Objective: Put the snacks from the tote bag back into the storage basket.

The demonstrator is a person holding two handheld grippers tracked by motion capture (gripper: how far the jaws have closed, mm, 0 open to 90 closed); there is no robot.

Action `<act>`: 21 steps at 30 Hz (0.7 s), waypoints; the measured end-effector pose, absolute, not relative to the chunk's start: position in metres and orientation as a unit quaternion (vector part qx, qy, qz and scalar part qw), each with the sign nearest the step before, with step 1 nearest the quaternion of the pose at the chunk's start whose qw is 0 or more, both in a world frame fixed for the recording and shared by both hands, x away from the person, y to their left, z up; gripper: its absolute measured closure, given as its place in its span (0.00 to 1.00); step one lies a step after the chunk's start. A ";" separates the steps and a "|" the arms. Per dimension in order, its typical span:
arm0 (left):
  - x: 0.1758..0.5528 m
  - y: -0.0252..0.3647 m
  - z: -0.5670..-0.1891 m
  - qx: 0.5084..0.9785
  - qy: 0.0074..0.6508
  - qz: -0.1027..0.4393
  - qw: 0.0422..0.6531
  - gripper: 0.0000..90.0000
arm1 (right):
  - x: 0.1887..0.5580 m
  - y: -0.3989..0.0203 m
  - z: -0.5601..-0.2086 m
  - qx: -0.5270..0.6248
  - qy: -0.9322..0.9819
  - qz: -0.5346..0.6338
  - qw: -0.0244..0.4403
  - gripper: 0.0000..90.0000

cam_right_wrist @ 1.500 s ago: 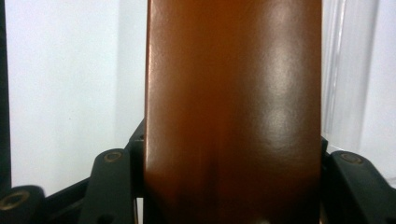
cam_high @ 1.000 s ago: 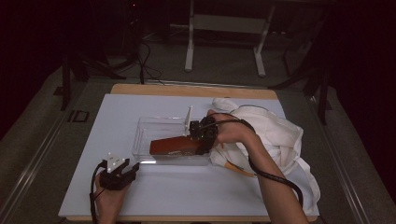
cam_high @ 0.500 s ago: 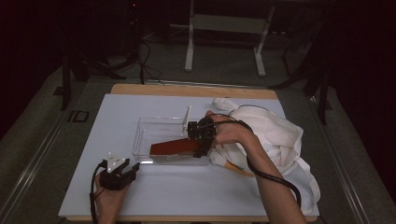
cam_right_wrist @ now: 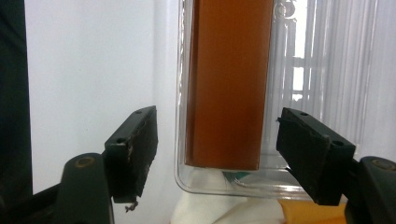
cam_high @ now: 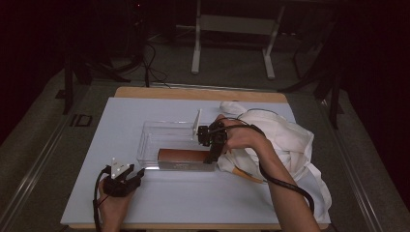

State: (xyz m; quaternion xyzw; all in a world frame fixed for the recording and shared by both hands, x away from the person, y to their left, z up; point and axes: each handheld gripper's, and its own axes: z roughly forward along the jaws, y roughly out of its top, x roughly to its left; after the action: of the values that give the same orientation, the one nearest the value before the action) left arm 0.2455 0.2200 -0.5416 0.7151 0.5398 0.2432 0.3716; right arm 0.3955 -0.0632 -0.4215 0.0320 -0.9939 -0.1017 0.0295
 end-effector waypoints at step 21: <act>0.246 0.220 -0.542 0.716 0.540 0.243 0.369 0.61 | 0.387 -0.076 -0.413 0.029 -0.989 -0.143 0.009 0.33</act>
State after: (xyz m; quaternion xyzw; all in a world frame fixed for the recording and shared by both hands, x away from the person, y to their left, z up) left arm 0.2458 0.2197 -0.5417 0.7161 0.5402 0.2435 0.3688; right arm 0.3867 -0.0762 -0.4126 0.0290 -0.9892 -0.1432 0.0093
